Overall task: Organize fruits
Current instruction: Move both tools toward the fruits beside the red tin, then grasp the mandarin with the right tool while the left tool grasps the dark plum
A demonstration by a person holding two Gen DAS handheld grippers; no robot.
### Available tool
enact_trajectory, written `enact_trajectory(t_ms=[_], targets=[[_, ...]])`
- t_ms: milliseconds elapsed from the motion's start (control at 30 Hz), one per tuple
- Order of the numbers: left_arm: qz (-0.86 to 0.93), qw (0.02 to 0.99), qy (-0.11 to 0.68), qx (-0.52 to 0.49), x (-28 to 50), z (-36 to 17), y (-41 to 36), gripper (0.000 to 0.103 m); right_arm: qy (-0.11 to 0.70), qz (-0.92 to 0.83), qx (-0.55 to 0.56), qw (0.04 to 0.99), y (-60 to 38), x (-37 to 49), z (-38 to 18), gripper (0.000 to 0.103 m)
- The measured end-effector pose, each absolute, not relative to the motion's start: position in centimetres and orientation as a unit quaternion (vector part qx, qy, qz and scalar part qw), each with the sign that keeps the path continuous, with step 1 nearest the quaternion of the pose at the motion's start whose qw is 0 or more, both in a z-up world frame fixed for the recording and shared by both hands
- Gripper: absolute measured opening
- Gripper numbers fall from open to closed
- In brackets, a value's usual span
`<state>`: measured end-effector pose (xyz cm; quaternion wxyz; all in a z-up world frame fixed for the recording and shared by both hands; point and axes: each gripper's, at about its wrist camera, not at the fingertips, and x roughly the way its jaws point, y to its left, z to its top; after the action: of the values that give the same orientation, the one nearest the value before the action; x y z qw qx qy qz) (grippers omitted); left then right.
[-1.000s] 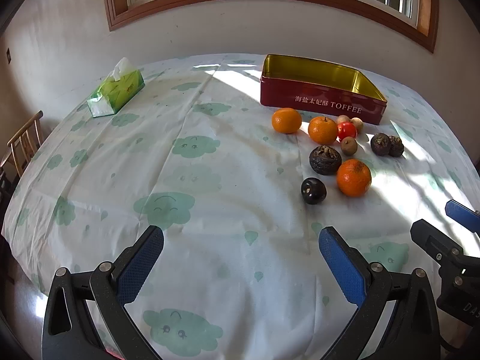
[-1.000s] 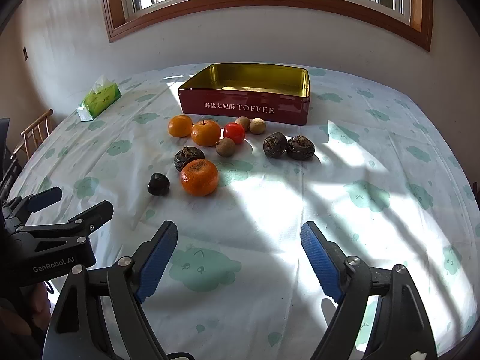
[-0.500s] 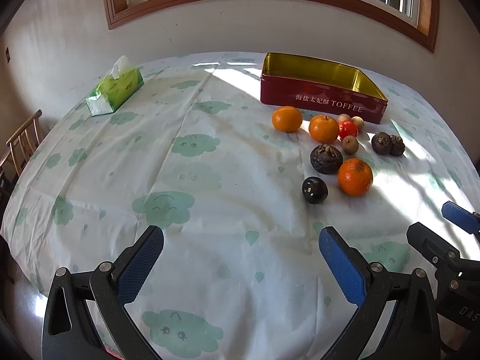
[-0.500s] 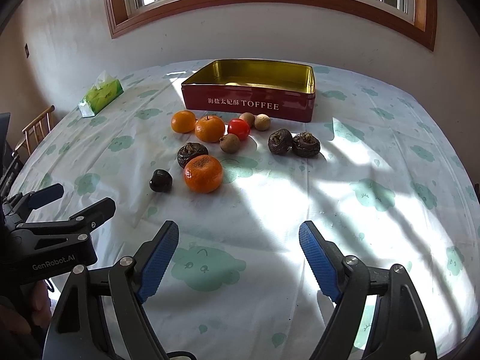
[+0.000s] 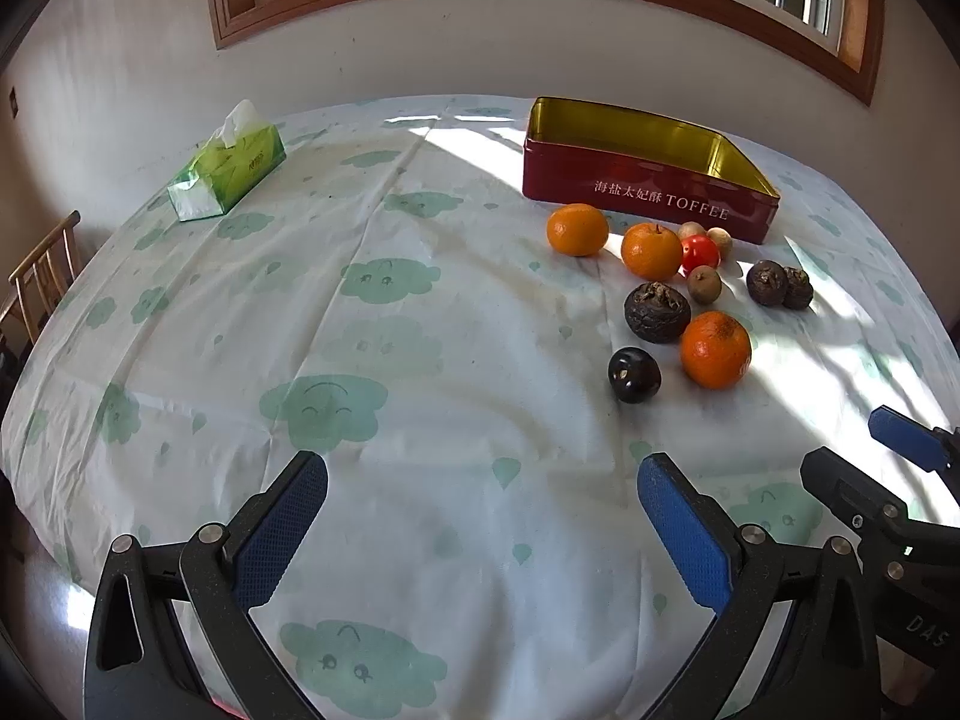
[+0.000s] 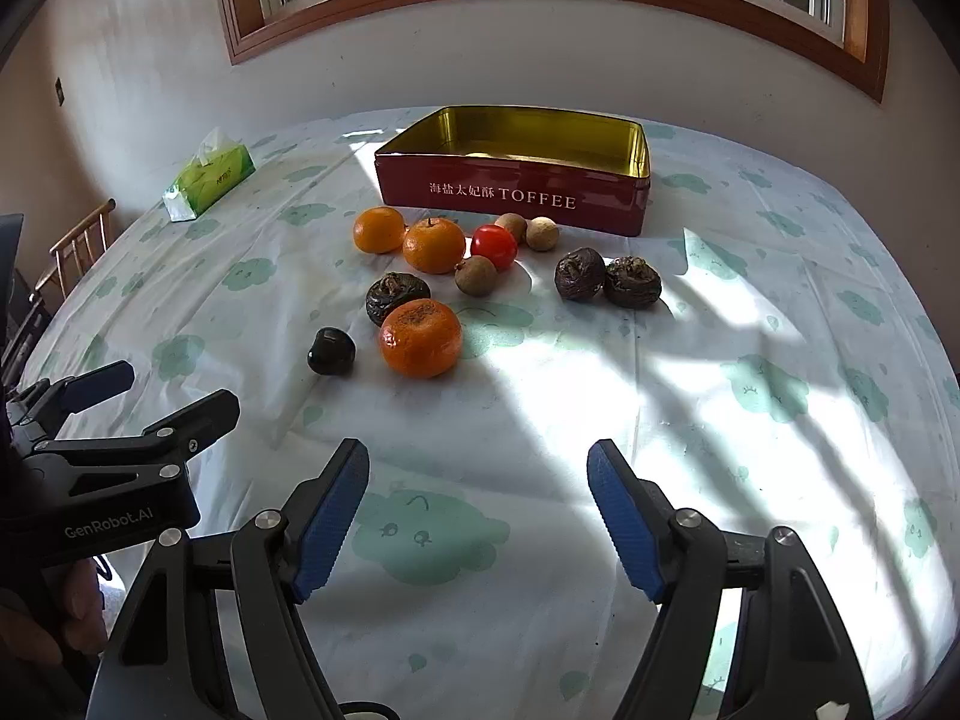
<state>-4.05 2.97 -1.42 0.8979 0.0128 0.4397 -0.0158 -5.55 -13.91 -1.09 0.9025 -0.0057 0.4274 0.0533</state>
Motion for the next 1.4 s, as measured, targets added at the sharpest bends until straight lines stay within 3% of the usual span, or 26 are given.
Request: enact_trajectory(t_ms=[533,1300,1400], targets=[[-0.011,0.895,0.445,0.011,-3.6,-1.8,3.6,0.102,0.432,0.068,-0.025,0.899,-12.6,-4.0,-1.8,0.072],[-0.006,0.886,0.464,0.012,-1.2,-4.0,4.5,0.097,0.452,0.088,-0.053,0.886,-10.5,1.6,-4.5,0.057],[-0.005,0.885,0.465,0.014,-1.0,-4.1,4.5,0.097,0.449,0.089,-0.06,0.887,-10.2,2.0,-4.5,0.052]])
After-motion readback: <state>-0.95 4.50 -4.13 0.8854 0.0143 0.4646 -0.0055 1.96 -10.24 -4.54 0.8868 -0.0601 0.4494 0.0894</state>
